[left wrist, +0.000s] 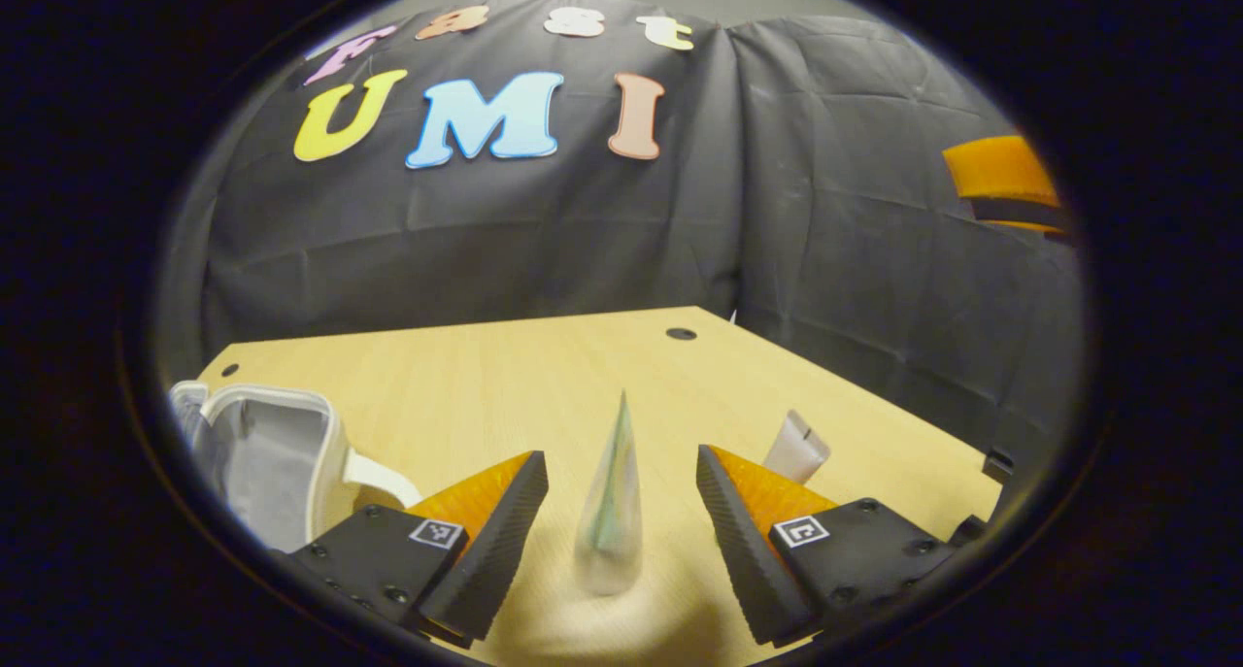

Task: First open the suitcase, pack the skin care products into it, and then close the suitcase.

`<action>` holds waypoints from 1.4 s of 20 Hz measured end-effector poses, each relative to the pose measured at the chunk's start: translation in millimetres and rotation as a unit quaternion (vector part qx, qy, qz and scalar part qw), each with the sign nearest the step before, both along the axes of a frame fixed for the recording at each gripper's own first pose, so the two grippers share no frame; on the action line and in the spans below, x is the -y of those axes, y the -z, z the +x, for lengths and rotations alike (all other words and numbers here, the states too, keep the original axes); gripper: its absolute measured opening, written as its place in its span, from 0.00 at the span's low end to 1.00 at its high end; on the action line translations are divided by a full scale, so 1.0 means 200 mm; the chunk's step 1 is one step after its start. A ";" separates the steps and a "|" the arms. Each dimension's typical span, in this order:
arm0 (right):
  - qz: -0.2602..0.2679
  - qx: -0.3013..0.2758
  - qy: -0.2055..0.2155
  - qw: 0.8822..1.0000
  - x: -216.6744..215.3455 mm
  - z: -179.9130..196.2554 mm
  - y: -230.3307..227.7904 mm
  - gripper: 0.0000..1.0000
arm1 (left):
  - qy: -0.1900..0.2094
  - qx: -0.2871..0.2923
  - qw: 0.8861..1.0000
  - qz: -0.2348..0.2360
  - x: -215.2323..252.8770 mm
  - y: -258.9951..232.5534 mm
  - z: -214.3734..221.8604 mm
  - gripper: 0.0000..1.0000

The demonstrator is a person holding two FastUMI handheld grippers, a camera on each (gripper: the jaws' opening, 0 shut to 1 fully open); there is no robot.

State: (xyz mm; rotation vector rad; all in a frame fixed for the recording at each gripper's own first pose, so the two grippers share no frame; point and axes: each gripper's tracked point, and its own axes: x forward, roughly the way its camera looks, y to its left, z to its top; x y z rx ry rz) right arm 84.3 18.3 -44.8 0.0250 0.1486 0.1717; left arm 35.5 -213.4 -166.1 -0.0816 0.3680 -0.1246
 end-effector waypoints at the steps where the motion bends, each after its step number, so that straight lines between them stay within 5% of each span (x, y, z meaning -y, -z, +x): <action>1: -0.003 -0.001 -0.003 1.000 0.00 0.00 0.01 0.95 | -0.001 -0.006 1.000 0.000 0.01 0.03 0.00 1.00; 5: -0.003 -0.003 -0.016 1.000 -0.04 0.02 0.03 0.95 | -0.013 -0.033 0.999 0.025 -0.03 0.07 0.02 0.47; 7: 0.006 -0.009 -0.028 1.000 -0.09 0.04 0.06 0.95 | -0.005 -0.060 0.998 0.021 -0.02 0.07 0.01 0.40; 12: 0.012 -0.036 -0.072 0.997 -0.31 0.11 0.25 0.95 | -0.037 -0.092 0.992 -0.082 -0.12 -0.22 -0.13 0.36; 16: -0.008 -0.103 -0.120 0.987 -0.51 0.14 0.59 0.95 | -0.084 -0.076 0.988 -0.101 -0.39 -0.61 -0.32 0.36; 20: -0.008 -0.176 -0.139 0.975 -0.59 0.16 0.85 0.91 | -0.147 -0.101 0.978 -0.106 -0.79 -0.70 -0.57 0.36; 22: -0.004 -0.199 -0.133 0.971 -0.58 0.17 0.93 0.77 | -0.181 -0.121 0.972 -0.093 -1.01 -0.67 -0.67 0.36; 25: 0.006 -0.225 -0.109 0.968 -0.55 0.14 0.96 0.31 | -0.203 -0.161 0.961 -0.098 -1.30 -0.54 -0.75 0.36; 28: 0.007 -0.239 -0.079 0.968 -0.52 0.01 0.92 0.18 | -0.199 -0.211 0.953 -0.088 -1.51 -0.40 -0.74 0.36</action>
